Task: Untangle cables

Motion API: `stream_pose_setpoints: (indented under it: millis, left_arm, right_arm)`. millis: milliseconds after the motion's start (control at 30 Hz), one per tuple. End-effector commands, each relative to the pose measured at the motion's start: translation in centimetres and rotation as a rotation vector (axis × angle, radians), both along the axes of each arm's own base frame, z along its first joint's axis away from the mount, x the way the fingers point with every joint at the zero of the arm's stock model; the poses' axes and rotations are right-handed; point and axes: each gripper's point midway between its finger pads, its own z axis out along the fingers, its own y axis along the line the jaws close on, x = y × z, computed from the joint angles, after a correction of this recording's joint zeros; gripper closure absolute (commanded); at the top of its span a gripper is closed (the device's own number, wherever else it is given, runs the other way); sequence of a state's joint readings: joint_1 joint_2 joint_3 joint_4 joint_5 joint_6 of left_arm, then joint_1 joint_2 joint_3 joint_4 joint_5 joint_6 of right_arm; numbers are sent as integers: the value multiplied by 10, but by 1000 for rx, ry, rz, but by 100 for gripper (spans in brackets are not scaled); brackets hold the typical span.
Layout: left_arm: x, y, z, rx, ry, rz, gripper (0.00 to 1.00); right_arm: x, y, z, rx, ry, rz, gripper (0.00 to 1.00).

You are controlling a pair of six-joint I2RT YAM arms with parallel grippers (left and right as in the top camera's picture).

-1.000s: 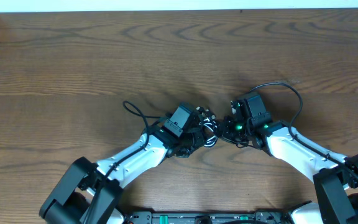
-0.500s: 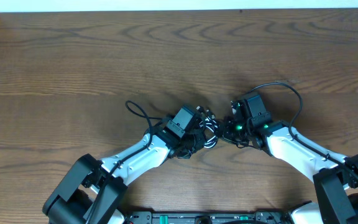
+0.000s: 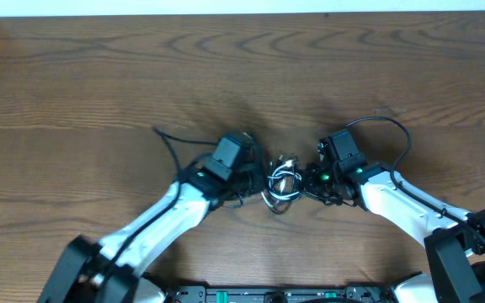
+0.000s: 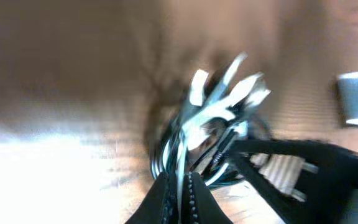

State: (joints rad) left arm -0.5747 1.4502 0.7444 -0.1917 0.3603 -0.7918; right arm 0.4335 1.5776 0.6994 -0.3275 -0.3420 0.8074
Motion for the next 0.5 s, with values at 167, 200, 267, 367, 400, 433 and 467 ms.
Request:
stream_pose_setpoints:
  millis: [167,200,267,367,400,433,467]
  left_arm:
    - [31,38,59,16,-285,-18,86]
    - [32,41,62,12,-292,-8,75]
    - [32,43,63,13,-291,-3,64]
    - [20,39,54,19,-237,-30,62]
    - [15,37,49,22,-213,-46,62]
    - [7,33,43,27,-179,-68,62]
    - [1,30,38,30,-154,-87,62]
  right_arm:
    - [8,-15,-6,-94,-33,-33,99]
    - [8,-15,-6,-94,-33,-32,99]
    - [8,-15,-6,-93,-32,-32,99]
    - [8,-15,-6,-93,-33,-32,99]
    - [8,-15,-6,-93,-33,-33,99]
    - [8,-15,-6,-93,-33,-33,99]
    - [8,-15,-6,-93,-33,-32,99]
